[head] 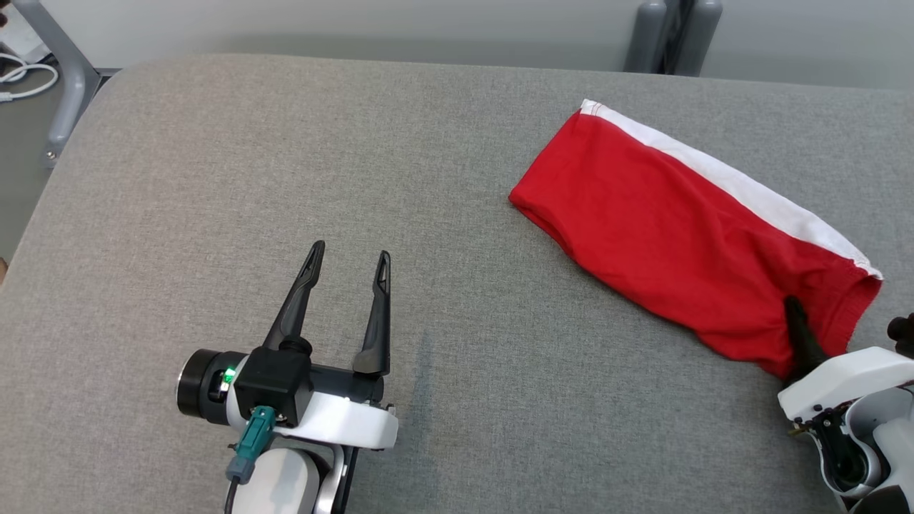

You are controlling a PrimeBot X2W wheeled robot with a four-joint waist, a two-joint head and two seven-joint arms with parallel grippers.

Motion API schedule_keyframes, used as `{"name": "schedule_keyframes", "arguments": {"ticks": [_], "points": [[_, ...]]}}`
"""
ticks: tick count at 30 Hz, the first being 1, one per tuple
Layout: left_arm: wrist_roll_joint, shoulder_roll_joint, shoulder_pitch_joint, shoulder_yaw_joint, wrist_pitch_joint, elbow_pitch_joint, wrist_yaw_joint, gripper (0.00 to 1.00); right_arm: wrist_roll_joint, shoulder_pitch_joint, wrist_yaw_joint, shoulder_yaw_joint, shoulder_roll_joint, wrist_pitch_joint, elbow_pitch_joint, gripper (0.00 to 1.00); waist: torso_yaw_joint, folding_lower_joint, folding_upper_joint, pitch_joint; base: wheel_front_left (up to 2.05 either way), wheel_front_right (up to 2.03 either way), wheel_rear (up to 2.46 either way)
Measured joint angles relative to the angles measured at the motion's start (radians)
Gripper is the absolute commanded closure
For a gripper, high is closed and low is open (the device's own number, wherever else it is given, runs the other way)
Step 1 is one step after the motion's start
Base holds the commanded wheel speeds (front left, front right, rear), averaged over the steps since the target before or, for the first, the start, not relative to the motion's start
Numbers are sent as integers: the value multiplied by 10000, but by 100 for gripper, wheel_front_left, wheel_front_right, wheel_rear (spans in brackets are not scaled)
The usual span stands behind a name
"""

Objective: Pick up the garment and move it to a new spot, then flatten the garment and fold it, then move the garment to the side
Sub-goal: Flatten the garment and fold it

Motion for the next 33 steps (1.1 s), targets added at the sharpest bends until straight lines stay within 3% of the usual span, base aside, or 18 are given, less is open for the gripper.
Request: {"name": "schedule_keyframes", "arguments": {"ticks": [10,24,33], "points": [[-54,0,18,-15,0,31,-17,0,159,-101,12,690,-568,-198,219,100,-120,0,0,-229,0,0,0],[-355,-4,-192,-706,0,-8,182,0,-94,-2152,13,2491,-3450,1281,656,100,565,0,0,286,0,0,0],[-479,4,-453,-1156,0,-123,468,0,-105,-3401,13,3697,-4949,1789,1078,100,1138,-1,0,926,0,0,0]]}}
